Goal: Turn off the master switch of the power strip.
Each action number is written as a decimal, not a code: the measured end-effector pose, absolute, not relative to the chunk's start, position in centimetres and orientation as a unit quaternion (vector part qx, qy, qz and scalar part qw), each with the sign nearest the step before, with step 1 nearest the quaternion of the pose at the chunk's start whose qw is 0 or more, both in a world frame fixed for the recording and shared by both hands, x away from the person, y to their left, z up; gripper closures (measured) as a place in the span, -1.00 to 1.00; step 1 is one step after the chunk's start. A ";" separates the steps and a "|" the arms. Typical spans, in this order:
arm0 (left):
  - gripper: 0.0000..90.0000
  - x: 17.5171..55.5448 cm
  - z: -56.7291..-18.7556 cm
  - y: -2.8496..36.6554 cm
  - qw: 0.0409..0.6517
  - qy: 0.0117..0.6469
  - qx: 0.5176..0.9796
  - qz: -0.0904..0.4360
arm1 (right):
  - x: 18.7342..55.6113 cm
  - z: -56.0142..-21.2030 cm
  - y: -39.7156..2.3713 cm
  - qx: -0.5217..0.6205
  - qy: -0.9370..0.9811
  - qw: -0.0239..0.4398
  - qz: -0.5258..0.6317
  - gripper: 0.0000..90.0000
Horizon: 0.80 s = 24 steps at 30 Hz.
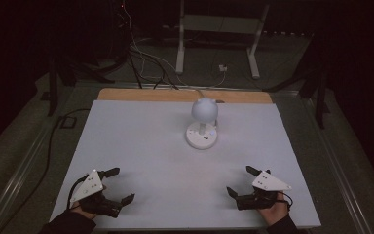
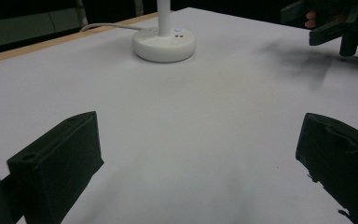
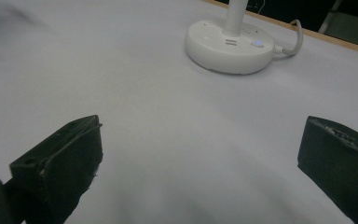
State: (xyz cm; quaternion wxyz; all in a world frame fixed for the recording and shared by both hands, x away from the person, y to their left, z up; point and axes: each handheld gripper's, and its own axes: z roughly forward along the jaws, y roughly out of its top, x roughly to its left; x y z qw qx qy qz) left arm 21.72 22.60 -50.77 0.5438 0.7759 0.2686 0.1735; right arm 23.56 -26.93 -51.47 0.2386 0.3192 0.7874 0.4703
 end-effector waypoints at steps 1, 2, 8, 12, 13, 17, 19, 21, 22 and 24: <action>-0.99 21.7 -50.8 22.6 0.544 0.269 0.776 0.172 | 23.5 -51.5 -27.0 0.319 0.788 0.239 0.470 -1.00; -0.99 21.7 -50.7 22.6 0.544 0.268 0.776 0.173 | 23.5 -51.5 -27.0 0.319 0.788 0.239 0.470 -1.00; -0.99 21.7 -50.7 22.6 0.543 0.267 0.777 0.173 | 23.4 -51.3 -26.9 0.315 0.790 0.240 0.468 -1.00; -0.99 21.6 -50.7 22.5 0.543 0.267 0.777 0.174 | 23.4 -51.2 -26.8 0.319 0.794 0.236 0.460 -1.00; -0.99 21.6 -50.7 22.5 0.543 0.267 0.777 0.174 | 23.4 -51.2 -26.8 0.319 0.794 0.236 0.460 -1.00; -0.99 21.6 -50.7 22.4 0.546 0.266 0.776 0.172 | 23.4 -51.0 -26.5 0.325 0.795 0.240 0.452 -1.00; -0.99 21.6 -50.7 22.4 0.545 0.267 0.776 0.172 | 23.4 -51.0 -26.5 0.325 0.795 0.239 0.453 -1.00; -0.99 21.6 -50.7 22.5 0.546 0.267 0.775 0.173 | 23.3 -50.8 -26.4 0.324 0.794 0.240 0.455 -1.00; -0.99 21.6 -50.7 22.5 0.546 0.268 0.775 0.173 | 23.2 -50.7 -26.3 0.329 0.794 0.239 0.451 -1.00; -0.99 21.6 -50.7 22.5 0.545 0.269 0.775 0.173 | 23.1 -50.6 -26.2 0.330 0.795 0.242 0.449 -1.00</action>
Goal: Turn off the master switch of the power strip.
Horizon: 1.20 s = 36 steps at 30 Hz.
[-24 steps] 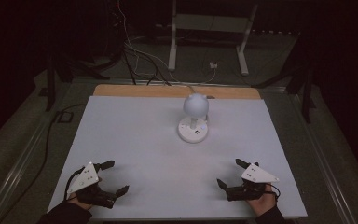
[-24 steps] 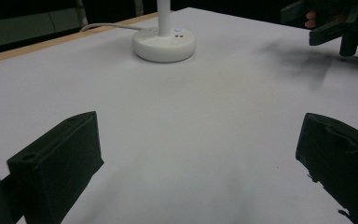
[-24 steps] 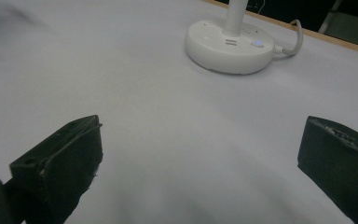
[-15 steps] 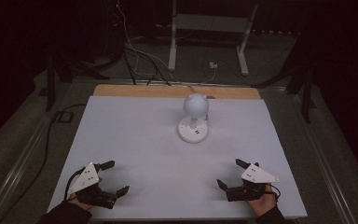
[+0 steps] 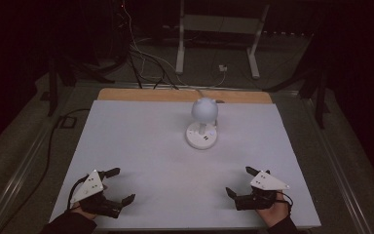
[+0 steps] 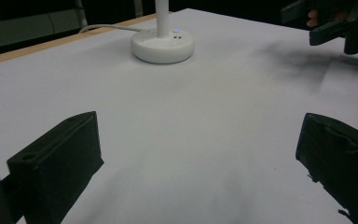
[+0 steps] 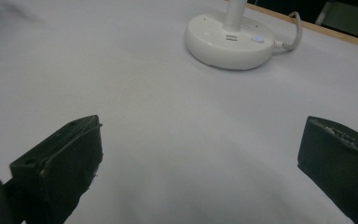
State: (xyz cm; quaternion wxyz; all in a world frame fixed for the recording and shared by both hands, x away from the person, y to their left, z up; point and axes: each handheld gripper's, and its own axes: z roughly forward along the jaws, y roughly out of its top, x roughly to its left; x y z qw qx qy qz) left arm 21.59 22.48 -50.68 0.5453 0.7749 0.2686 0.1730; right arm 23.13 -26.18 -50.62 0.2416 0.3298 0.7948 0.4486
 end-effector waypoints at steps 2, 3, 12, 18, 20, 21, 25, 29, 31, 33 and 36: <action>-0.99 21.6 -50.7 22.5 0.546 0.269 0.774 0.172 | 22.9 -50.2 -25.8 0.334 0.794 0.237 0.449 -1.00; -0.99 21.6 -50.7 22.5 0.546 0.269 0.775 0.173 | 22.9 -50.0 -25.7 0.335 0.792 0.236 0.451 -1.00; -0.99 21.6 -50.7 22.5 0.545 0.270 0.774 0.173 | 22.6 -48.2 -24.7 0.326 0.804 0.226 0.443 -1.00; -0.99 21.6 -50.7 22.5 0.544 0.271 0.775 0.173 | 22.9 -47.1 -24.5 0.322 0.811 0.207 0.442 -1.00; -0.99 21.6 -50.7 22.5 0.546 0.271 0.774 0.173 | 23.1 -46.7 -24.4 0.322 0.812 0.198 0.445 -1.00; -0.99 21.6 -50.7 22.5 0.546 0.271 0.774 0.173 | 23.2 -46.6 -24.4 0.324 0.810 0.195 0.448 -1.00; -0.99 21.7 -50.7 22.5 0.545 0.271 0.775 0.172 | 23.5 -46.1 -24.2 0.322 0.808 0.190 0.455 -1.00; -0.99 21.6 -50.7 22.5 0.544 0.271 0.775 0.173 | 23.9 -45.2 -23.9 0.313 0.807 0.201 0.459 -1.00; -0.98 21.7 -50.7 22.5 0.545 0.271 0.775 0.172 | 24.3 -44.6 -23.8 0.310 0.804 0.203 0.464 -1.00; -0.99 21.6 -50.7 22.5 0.545 0.271 0.775 0.171 | 24.7 -44.2 -23.7 0.308 0.803 0.203 0.468 -1.00; -0.99 21.6 -50.7 22.5 0.546 0.271 0.774 0.172 | 25.2 -43.8 -23.6 0.305 0.801 0.205 0.473 -1.00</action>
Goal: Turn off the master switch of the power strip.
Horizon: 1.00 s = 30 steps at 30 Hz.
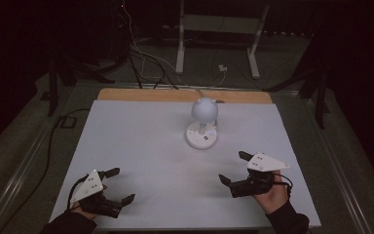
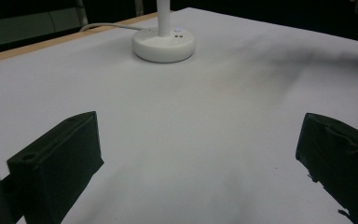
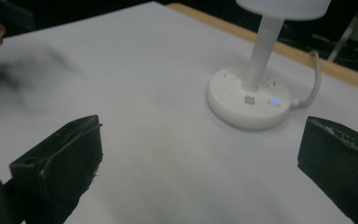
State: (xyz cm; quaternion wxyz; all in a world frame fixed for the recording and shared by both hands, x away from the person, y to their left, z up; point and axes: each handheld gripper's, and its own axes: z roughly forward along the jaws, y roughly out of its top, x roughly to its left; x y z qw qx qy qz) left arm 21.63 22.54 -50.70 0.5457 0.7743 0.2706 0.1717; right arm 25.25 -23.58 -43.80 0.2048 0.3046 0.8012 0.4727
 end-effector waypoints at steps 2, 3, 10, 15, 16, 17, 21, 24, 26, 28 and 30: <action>-0.99 21.6 -50.7 22.5 0.547 0.270 0.774 0.171 | 25.4 -43.7 -23.5 0.303 0.800 0.209 0.473 -1.00; -0.99 21.6 -50.7 22.5 0.546 0.271 0.774 0.171 | 25.8 -43.3 -23.4 0.299 0.799 0.214 0.475 -1.00; -0.99 21.6 -50.7 22.5 0.546 0.270 0.774 0.172 | 27.2 -42.4 -23.1 0.291 0.798 0.219 0.481 -1.00; -0.99 21.6 -50.7 22.5 0.546 0.270 0.775 0.172 | 28.6 -42.0 -23.1 0.297 0.791 0.217 0.488 -1.00; -0.99 21.6 -50.7 22.5 0.545 0.269 0.775 0.172 | 28.8 -41.9 -23.1 0.297 0.791 0.217 0.489 -1.00; -0.99 21.6 -50.7 22.5 0.545 0.269 0.775 0.172 | 29.0 -41.9 -23.0 0.299 0.790 0.216 0.490 -1.00; -0.99 21.6 -50.7 22.5 0.546 0.269 0.775 0.172 | 29.8 -41.7 -22.9 0.301 0.787 0.218 0.493 -1.00; -0.99 21.6 -50.7 22.5 0.546 0.269 0.775 0.172 | 30.4 -41.6 -22.8 0.302 0.784 0.219 0.496 -1.00; -0.99 21.6 -50.7 22.5 0.547 0.268 0.774 0.170 | 30.8 -41.5 -22.7 0.305 0.783 0.218 0.496 -1.00; -0.99 21.6 -50.7 22.5 0.548 0.267 0.774 0.170 | 31.3 -41.5 -22.7 0.306 0.781 0.221 0.498 -1.00; -0.99 21.6 -50.7 22.5 0.548 0.266 0.775 0.168 | 31.7 -41.5 -22.6 0.306 0.780 0.222 0.498 -1.00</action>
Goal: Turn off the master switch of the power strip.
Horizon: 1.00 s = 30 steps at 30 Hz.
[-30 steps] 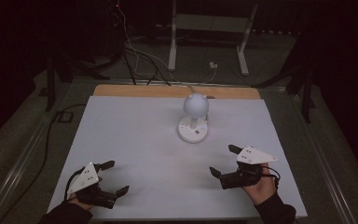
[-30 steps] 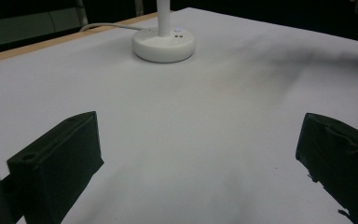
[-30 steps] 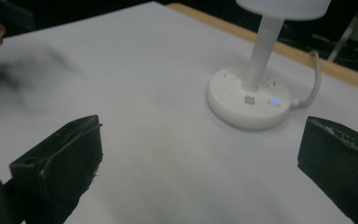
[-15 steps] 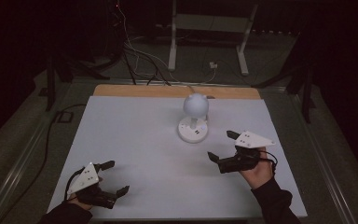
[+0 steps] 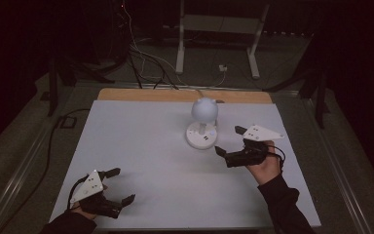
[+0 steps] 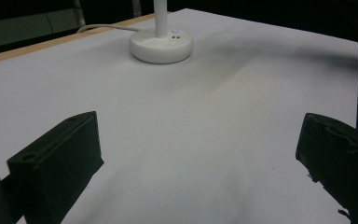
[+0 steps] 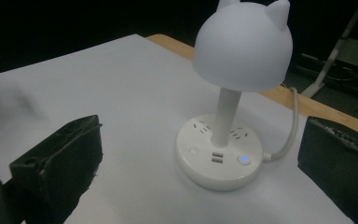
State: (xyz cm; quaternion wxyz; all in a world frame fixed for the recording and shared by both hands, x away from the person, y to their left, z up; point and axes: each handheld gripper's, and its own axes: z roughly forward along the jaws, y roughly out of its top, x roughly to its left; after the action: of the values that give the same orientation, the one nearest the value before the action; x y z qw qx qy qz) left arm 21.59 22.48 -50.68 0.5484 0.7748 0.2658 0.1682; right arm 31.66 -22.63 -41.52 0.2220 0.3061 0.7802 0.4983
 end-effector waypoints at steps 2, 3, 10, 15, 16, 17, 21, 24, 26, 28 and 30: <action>-0.99 21.6 -50.7 22.5 0.549 0.266 0.775 0.168 | 32.0 -41.6 -22.5 0.307 0.781 0.226 0.494 -1.00; -0.99 21.6 -50.7 22.5 0.549 0.266 0.774 0.170 | 32.3 -41.7 -22.5 0.310 0.781 0.226 0.493 -1.00; -0.99 21.6 -50.7 22.5 0.549 0.265 0.775 0.169 | 33.8 -42.4 -22.3 0.320 0.780 0.224 0.489 -1.00; -0.99 21.6 -50.7 22.5 0.549 0.266 0.774 0.169 | 34.8 -43.0 -22.1 0.319 0.787 0.227 0.477 -1.00; -0.99 21.6 -50.7 22.5 0.548 0.266 0.775 0.170 | 35.0 -43.2 -22.0 0.320 0.788 0.225 0.476 -1.00; -0.99 21.6 -50.7 22.5 0.548 0.266 0.775 0.170 | 35.3 -43.4 -22.0 0.318 0.789 0.229 0.474 -1.00; -0.99 21.6 -50.7 22.5 0.548 0.266 0.775 0.168 | 36.1 -44.0 -21.9 0.320 0.794 0.223 0.466 -1.00; -0.99 21.6 -50.7 22.5 0.548 0.267 0.775 0.168 | 36.5 -44.3 -21.9 0.319 0.794 0.221 0.467 -1.00; -0.99 21.6 -50.7 22.5 0.549 0.266 0.775 0.167 | 37.2 -44.8 -21.8 0.327 0.794 0.226 0.460 -1.00; -0.99 21.6 -50.7 22.5 0.548 0.266 0.775 0.168 | 37.7 -45.2 -21.8 0.335 0.794 0.223 0.456 -1.00; -0.99 21.6 -50.7 22.5 0.548 0.266 0.775 0.168 | 37.9 -45.4 -21.8 0.339 0.793 0.223 0.455 -1.00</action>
State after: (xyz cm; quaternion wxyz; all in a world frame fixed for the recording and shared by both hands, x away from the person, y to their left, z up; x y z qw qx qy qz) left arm 21.57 22.50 -50.65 0.5480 0.7752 0.2659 0.1679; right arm 37.91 -21.79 -45.42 0.2233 0.3390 0.7928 0.4547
